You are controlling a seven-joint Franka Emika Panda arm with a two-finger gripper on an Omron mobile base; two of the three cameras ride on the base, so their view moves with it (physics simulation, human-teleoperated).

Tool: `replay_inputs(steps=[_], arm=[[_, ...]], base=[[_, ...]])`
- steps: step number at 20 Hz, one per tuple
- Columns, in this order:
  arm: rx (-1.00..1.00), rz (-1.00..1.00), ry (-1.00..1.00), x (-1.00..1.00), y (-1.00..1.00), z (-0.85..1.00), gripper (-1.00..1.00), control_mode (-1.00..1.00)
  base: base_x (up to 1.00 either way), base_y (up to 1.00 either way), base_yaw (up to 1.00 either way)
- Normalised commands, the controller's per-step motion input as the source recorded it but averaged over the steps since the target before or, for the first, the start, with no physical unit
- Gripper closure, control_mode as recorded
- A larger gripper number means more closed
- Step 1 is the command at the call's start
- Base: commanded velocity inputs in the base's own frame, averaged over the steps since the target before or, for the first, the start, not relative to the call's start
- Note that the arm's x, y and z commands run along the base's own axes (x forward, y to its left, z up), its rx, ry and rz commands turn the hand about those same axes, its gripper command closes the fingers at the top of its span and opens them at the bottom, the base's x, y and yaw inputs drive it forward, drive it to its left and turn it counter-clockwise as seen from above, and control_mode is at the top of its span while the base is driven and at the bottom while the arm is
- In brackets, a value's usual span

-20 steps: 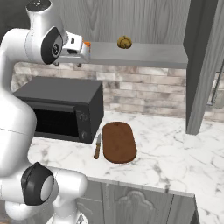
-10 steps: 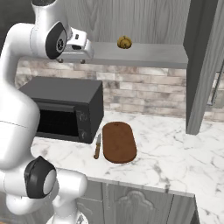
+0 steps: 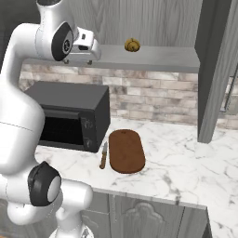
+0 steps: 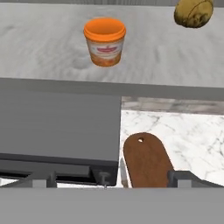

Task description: Pick the bread, place it on the cutting board, pick the jam, place it on the counter, and close the cabinet.

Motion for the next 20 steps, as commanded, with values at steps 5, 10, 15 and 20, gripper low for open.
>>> replay_inputs(steps=[5, 10, 15, 20], arm=[[0.00, 0.00, -0.10, 0.03, 0.00, 0.00, -1.00, -1.00], [0.00, 0.00, -0.10, 0.00, 0.00, 0.00, -1.00, -1.00], [0.00, 0.00, -0.05, 0.10, 0.00, 0.00, -1.00, -1.00], [0.00, 0.00, -0.05, 0.15, 0.00, 0.00, -1.00, -1.00]], base=[[0.00, 0.00, 0.00], [0.00, 0.00, 0.00], [0.00, 0.00, 0.00], [0.00, 0.00, 0.00]])
